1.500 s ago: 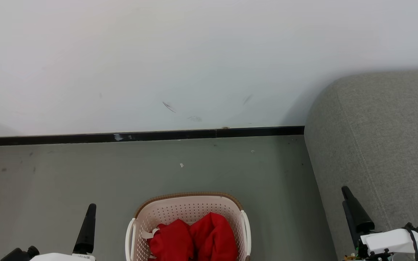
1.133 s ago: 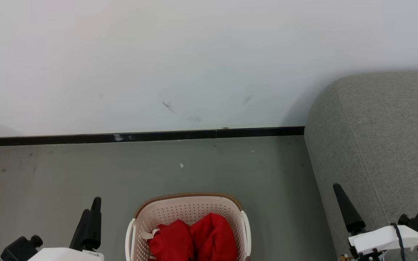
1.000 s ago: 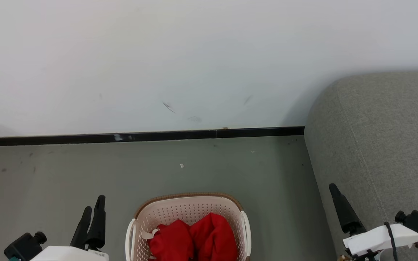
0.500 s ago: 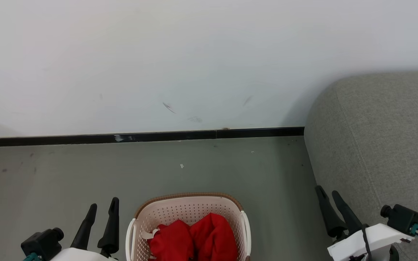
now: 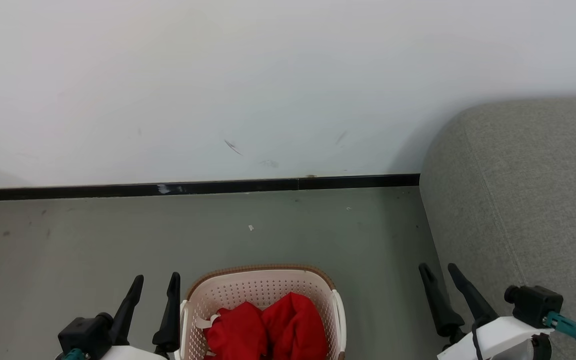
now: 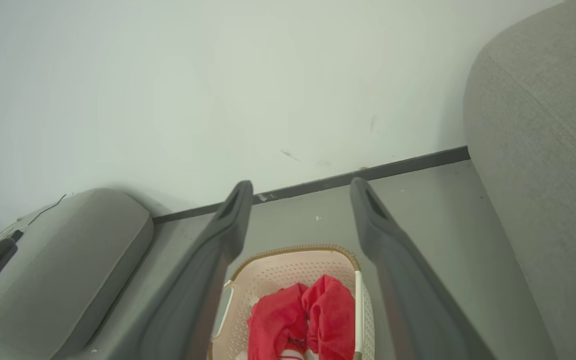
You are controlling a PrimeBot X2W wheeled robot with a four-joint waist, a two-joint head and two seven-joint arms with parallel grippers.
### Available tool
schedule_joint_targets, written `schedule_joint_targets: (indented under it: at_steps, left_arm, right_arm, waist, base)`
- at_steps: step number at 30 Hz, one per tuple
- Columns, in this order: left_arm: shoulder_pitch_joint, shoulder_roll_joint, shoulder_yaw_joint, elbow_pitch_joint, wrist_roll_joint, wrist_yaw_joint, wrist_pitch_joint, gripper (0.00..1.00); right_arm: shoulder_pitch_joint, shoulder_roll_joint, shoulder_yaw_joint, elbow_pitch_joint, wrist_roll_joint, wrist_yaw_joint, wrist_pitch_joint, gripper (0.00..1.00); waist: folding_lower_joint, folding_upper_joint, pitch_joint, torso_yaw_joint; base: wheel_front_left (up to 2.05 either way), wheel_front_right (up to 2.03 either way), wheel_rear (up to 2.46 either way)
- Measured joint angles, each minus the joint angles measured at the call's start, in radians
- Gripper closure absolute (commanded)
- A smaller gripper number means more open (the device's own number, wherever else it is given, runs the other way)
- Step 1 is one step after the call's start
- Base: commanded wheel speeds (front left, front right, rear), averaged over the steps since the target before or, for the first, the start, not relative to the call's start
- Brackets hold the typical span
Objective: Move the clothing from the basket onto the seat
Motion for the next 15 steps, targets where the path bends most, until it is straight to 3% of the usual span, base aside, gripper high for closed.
schedule_joint_targets:
  at_steps: [15]
  left_arm:
    - [0.007,0.000,-0.049,0.013,0.198,0.032,-0.049,0.00]
  right_arm:
    - [0.000,-0.004,0.025,-0.023,-0.248,0.000,-0.051,0.00]
  waist:
    - [-0.0005,0.0000,0.000,0.001]
  base:
    - [0.00,0.00,0.00]
